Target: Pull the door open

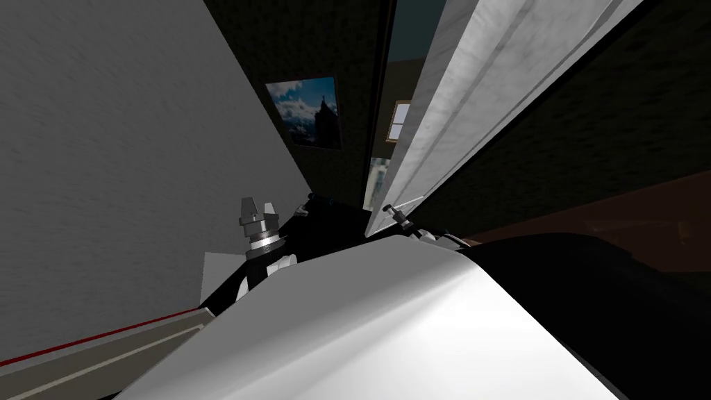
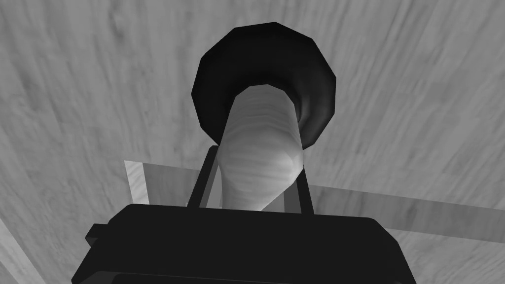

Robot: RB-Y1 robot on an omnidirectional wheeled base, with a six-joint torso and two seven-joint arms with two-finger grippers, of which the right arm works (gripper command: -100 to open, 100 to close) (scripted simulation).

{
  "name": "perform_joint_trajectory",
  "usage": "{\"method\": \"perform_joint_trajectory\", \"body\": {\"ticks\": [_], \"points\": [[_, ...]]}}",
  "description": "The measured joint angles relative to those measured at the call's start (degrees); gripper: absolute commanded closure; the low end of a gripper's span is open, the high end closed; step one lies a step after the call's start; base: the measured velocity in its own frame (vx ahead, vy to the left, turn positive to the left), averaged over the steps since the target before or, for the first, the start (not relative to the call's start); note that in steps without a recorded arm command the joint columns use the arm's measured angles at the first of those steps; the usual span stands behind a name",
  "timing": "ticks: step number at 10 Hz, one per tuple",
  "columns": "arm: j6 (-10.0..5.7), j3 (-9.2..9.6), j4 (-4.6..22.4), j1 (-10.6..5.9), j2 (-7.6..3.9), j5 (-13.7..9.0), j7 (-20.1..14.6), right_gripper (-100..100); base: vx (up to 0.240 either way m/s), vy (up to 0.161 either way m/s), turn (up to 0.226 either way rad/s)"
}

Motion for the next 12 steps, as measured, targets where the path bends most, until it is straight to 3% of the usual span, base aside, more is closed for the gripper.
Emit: {"method": "perform_joint_trajectory", "body": {"ticks": [1,2,4,7,9,11,12], "points": [[-1.04,0.24,0.46,0.46,-0.17,-0.07,-0.16,100,-0.186,-0.065,0.169],[-1.09,0.24,-1.12,1.94,-0.95,-0.34,-0.36,100,-0.157,-0.064,0.098],[-3.00,0.53,0.80,1.98,-1.06,-0.45,-0.59,100,-0.117,-0.067,0.094],[-4.43,0.60,1.62,2.47,-1.19,-0.58,-0.83,100,-0.152,-0.071,0.185],[-6.92,0.73,4.54,1.82,-1.05,-0.57,-1.03,100,-0.140,-0.079,0.115],[-5.87,0.45,0.33,4.96,-1.95,-1.00,-0.83,100,-0.145,-0.075,0.169],[-6.45,0.52,1.17,4.71,-1.83,-0.99,-0.85,100,-0.062,-0.041,-0.010]]}}
